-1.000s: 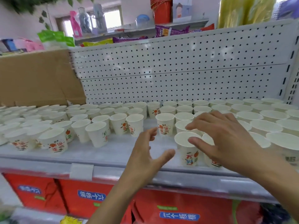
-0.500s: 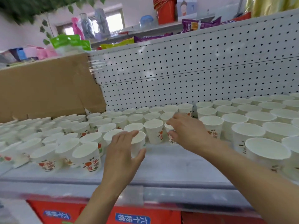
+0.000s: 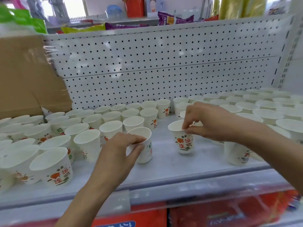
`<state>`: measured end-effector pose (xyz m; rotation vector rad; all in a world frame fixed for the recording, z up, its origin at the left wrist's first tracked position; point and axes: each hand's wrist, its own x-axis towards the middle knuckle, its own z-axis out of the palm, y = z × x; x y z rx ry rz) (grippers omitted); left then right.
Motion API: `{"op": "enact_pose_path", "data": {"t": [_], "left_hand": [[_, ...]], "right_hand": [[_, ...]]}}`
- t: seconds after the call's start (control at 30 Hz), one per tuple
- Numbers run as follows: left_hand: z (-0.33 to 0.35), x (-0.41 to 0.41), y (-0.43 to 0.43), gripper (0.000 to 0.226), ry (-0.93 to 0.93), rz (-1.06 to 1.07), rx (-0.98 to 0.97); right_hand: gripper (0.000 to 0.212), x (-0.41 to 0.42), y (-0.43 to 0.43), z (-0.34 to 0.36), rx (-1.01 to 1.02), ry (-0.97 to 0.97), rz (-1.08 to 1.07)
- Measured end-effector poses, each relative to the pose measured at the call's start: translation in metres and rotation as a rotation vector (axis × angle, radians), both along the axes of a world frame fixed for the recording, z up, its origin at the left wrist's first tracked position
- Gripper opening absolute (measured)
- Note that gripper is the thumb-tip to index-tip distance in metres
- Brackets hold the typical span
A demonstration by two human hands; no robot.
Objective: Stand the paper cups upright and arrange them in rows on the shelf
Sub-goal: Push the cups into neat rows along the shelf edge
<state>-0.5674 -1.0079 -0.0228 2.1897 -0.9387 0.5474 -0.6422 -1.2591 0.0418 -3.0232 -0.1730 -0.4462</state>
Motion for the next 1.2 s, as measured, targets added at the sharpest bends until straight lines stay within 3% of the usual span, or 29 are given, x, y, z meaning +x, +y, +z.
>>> {"op": "enact_pose_path", "data": {"t": [0.57, 0.73, 0.83, 1.2], "left_hand": [[0.000, -0.040, -0.055, 0.020, 0.075, -0.114, -0.028], [0.002, -0.052, -0.069, 0.020, 0.062, -0.162, 0.004], [0.002, -0.056, -0.081, 0.019, 0.053, -0.223, 0.042], [0.004, -0.059, -0.107, 0.017, 0.204, -0.364, 0.044]], "right_hand": [[0.015, -0.025, -0.034, -0.001, -0.200, 0.040, -0.047], [0.027, -0.034, -0.044, -0.002, -0.062, -0.042, -0.023], [0.023, -0.048, -0.055, 0.001, 0.050, -0.091, 0.002], [0.020, -0.068, -0.073, -0.004, 0.165, -0.020, 0.183]]}}
